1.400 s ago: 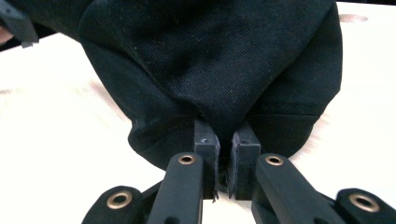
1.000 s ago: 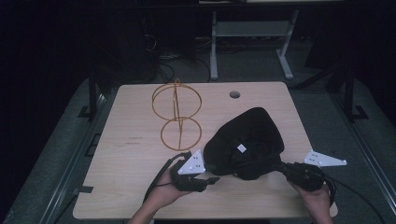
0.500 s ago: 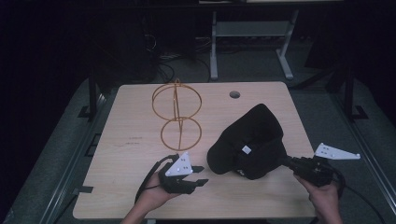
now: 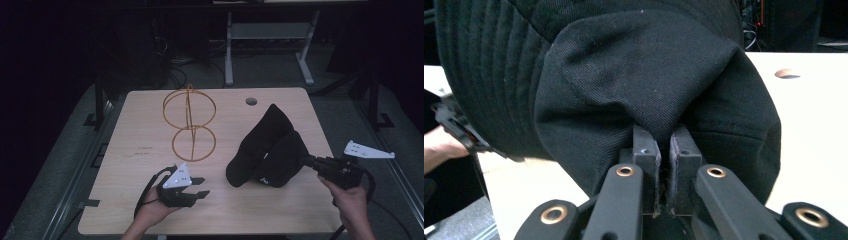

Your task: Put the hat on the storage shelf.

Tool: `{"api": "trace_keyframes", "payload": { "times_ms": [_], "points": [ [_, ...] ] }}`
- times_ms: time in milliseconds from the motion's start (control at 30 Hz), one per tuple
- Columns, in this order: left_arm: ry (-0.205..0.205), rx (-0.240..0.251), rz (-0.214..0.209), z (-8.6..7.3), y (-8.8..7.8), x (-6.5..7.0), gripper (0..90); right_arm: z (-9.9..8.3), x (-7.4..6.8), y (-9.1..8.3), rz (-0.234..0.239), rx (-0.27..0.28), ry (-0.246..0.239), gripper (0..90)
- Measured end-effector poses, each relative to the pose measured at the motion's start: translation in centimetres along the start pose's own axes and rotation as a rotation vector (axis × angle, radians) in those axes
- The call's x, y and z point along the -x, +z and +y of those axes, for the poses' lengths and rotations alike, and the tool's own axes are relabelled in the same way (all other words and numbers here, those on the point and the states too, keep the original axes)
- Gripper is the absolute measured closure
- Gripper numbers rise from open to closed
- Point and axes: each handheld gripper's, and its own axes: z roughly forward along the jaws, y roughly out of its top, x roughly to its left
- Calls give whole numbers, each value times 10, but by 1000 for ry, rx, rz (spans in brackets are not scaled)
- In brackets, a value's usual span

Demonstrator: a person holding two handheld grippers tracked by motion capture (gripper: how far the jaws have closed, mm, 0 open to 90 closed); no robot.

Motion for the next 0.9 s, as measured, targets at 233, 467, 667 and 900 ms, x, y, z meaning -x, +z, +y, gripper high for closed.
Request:
{"api": "trace_keyframes", "payload": {
  "times_ms": [233, 467, 667, 900],
  "points": [
    [-21, 20, 16, -13, 1, -3, 518, 24, -6, 4, 14, 16, -6, 849],
    [-45, 28, 32, -20, 1, -4, 493, 49, -12, 11, 16, 6, -30, 848],
    [-48, 32, 49, -23, 2, -6, 471, 66, -16, 17, 21, 12, -36, 848],
    [-43, 24, 56, -24, 4, -7, 454, 81, -20, 26, 25, 8, -51, 849]
  ]
}}
